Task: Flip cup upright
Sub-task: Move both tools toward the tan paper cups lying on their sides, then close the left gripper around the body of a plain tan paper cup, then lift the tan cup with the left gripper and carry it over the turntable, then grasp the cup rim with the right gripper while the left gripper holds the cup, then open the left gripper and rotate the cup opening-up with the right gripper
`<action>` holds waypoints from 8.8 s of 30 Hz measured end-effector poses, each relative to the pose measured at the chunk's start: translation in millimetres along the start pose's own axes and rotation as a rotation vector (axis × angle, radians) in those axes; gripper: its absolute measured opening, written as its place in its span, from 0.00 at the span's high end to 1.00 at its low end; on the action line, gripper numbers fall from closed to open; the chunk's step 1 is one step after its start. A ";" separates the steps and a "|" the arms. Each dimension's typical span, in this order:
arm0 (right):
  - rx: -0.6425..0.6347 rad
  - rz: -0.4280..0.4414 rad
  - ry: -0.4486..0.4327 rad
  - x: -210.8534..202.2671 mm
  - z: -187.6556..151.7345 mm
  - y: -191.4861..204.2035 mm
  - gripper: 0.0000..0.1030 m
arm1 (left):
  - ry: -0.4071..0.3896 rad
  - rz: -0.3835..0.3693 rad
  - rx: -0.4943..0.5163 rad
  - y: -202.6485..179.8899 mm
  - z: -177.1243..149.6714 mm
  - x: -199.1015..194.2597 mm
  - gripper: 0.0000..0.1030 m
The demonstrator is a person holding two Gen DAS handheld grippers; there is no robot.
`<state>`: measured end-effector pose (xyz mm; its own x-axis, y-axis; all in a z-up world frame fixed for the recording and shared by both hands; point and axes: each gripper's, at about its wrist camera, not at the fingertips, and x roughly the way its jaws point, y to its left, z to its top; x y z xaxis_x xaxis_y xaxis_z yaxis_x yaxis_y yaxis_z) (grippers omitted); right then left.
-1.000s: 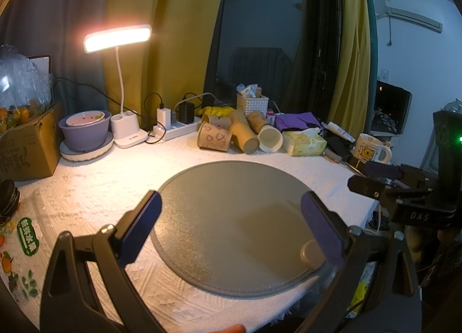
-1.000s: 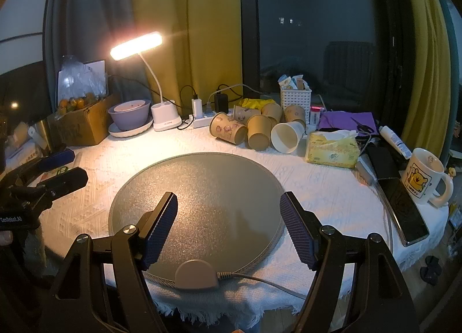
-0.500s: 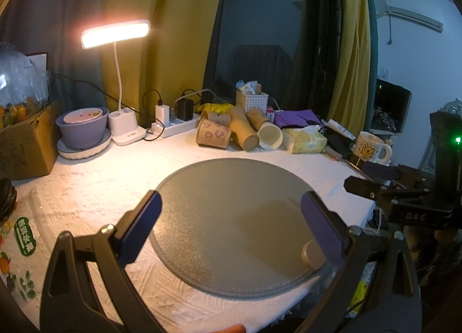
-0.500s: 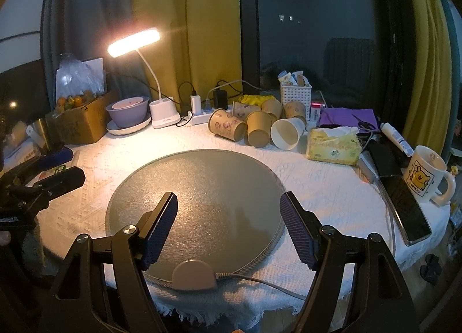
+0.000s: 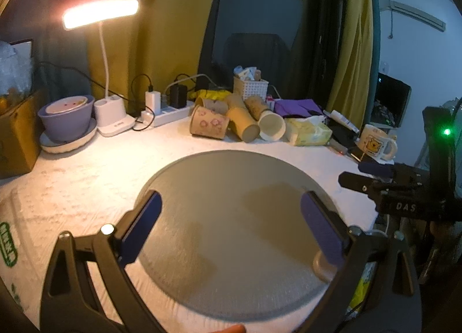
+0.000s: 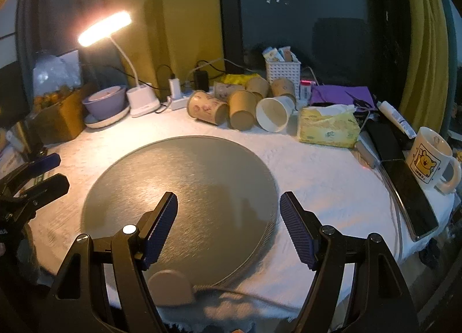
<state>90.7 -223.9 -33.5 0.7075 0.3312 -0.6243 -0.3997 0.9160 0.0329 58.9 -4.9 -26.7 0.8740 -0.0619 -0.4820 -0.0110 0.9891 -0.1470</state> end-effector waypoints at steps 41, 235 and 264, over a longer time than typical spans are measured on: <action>0.095 -0.050 0.064 143.4 103.0 -117.2 0.26 | 0.289 -0.140 -0.019 -32.5 124.3 257.2 0.06; 0.021 0.296 0.159 66.5 47.0 60.3 0.34 | 0.123 -0.020 -0.109 35.7 -27.3 9.5 0.22; -0.085 0.163 0.063 108.6 47.9 79.3 0.34 | 0.134 -0.010 -0.258 64.2 -29.4 22.7 0.22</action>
<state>163.8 -104.4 -61.3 0.5925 0.4560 -0.6641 -0.5558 0.8282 0.0727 63.7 53.3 -72.5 0.8029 -0.1052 -0.5867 -0.1409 0.9229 -0.3584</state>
